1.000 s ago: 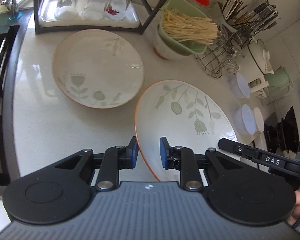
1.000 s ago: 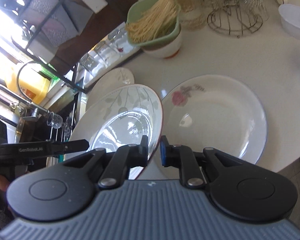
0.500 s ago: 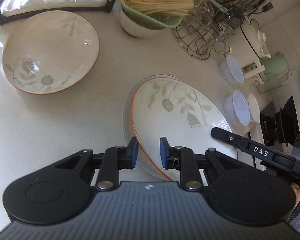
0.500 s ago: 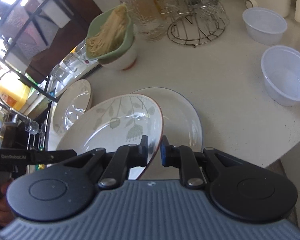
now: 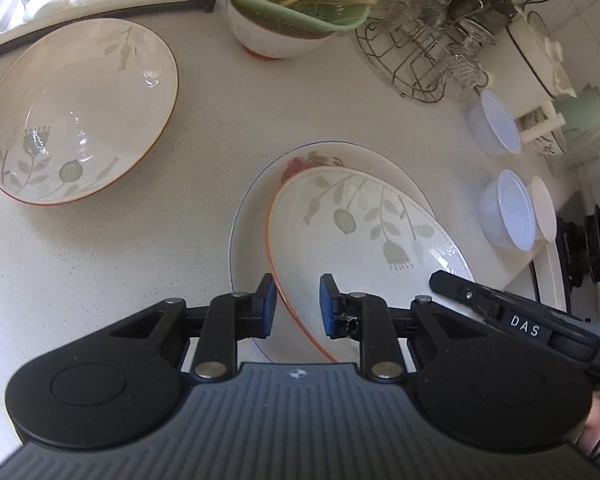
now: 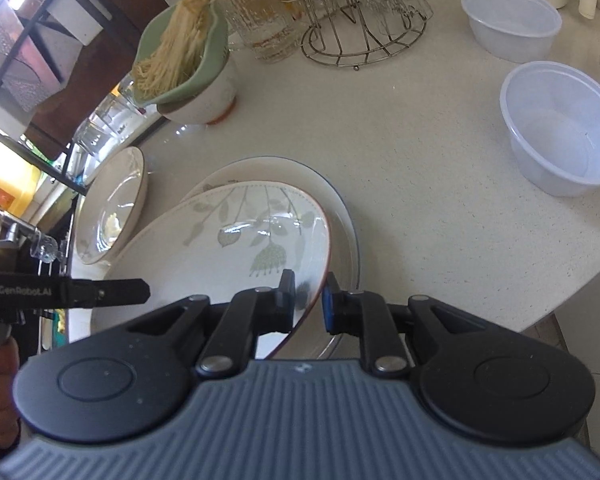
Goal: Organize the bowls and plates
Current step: 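Lift the leaf-pattern plate and lower it onto the rose plate, then open both grippers and lift them off the stacked plates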
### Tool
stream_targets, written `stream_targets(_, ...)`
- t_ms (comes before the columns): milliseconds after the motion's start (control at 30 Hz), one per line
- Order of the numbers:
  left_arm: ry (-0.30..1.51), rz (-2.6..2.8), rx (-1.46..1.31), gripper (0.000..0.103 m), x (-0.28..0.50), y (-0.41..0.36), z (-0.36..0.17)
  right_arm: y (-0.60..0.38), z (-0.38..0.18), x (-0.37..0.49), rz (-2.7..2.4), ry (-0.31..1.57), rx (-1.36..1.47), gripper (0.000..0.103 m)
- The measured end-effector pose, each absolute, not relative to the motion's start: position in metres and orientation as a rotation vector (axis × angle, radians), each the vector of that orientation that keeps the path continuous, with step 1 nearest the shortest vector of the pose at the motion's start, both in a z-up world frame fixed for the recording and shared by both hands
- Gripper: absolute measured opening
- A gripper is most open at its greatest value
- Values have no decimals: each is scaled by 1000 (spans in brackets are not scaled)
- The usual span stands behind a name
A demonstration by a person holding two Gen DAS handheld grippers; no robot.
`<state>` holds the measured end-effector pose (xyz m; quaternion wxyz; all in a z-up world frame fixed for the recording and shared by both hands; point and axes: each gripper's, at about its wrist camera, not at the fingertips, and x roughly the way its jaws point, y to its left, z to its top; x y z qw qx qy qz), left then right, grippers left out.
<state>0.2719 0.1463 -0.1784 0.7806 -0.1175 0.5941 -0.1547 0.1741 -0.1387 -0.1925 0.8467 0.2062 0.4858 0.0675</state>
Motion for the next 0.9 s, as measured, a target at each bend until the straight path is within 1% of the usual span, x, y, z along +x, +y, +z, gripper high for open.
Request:
stream_targets(433, 1288, -231, -219, 26, 265, 125, -188, -146, -200, 185, 155, 1012, 390, 20)
stream_targets(600, 1327, -163, -247, 28, 275, 121, -196, -147, -207, 192, 161, 1022, 406, 20)
stream_targets(733, 1362, -135, -294, 33, 276, 124, -202, -148, -210, 199, 157, 1019, 416, 20)
stream_targets(867, 1373, -135, -330, 46, 270, 125, -197, -149, -210, 202, 169, 1030, 419, 20)
stream_targets(900, 1377, -130, -343, 47, 268, 125, -196, -150, -210, 203, 173, 1031, 420, 20)
